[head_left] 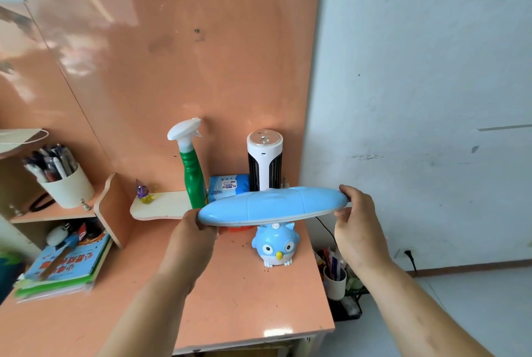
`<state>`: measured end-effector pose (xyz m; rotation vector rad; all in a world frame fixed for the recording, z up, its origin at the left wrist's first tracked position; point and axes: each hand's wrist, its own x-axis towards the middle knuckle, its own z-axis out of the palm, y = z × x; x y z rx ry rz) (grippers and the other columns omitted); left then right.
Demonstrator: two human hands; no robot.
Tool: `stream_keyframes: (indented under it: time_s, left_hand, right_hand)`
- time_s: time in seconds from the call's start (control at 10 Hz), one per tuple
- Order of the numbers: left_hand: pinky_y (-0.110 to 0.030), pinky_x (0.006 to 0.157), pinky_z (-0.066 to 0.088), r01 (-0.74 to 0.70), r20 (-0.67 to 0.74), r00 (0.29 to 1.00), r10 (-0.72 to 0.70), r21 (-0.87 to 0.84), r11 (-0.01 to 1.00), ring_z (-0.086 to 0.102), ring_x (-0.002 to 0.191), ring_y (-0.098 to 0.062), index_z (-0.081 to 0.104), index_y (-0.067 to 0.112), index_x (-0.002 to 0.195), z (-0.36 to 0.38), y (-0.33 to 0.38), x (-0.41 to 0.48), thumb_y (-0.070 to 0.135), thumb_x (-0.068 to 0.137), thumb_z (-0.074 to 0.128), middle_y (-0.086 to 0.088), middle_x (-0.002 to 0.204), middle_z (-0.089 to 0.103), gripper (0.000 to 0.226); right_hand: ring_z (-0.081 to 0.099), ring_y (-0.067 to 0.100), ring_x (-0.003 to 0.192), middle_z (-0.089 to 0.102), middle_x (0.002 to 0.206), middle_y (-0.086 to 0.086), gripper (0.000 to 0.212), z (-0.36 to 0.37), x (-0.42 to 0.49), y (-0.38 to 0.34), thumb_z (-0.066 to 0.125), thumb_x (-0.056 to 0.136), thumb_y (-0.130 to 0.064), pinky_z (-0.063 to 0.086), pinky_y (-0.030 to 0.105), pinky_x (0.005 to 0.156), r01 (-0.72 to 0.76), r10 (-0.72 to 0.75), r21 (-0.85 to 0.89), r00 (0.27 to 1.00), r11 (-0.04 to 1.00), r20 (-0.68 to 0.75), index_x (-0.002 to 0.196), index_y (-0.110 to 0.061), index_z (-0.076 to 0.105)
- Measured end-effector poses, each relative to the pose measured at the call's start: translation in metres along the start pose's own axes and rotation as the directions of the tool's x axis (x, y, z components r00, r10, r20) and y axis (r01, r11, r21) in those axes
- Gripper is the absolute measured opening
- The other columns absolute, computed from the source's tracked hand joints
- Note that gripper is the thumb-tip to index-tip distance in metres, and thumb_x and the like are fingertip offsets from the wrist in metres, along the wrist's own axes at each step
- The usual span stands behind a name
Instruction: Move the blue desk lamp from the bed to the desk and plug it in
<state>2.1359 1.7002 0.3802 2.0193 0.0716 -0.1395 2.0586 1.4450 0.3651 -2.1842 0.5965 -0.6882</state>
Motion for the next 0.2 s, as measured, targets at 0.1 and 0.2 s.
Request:
stream_keyframes:
  time_s: [0.1,0.2]
  left_hand:
    - [-0.034,0.061,0.052,-0.029,-0.030,0.999,0.029,0.013,1.000,0.061,0.074,-0.020,0.058,0.030,0.106,-0.0023,-0.0026,0.0030,0.013,0.085,0.046,0.001,0.089,0.067,0.029]
    - [-0.025,0.051,0.041,-0.055,-0.083,0.995,0.059,0.050,0.997,0.057,0.071,-0.009,0.055,0.034,0.109,-0.0046,0.0004,0.0014,0.012,0.089,0.047,0.008,0.090,0.063,0.031]
  right_hand:
    - [0.055,0.006,0.082,0.046,0.121,0.000,0.046,-0.0011,0.0007,0.0006,0.044,0.089,0.001,0.039,0.023,0.075,0.020,-0.019,0.022,1.000,1.000,-0.017,0.131,-0.017,0.047]
    - [0.056,0.008,0.084,0.046,0.121,0.000,0.046,-0.0026,0.0003,-0.0033,0.043,0.088,0.002,0.040,0.024,0.077,-0.013,0.014,0.041,1.000,0.999,-0.014,0.130,-0.016,0.048]
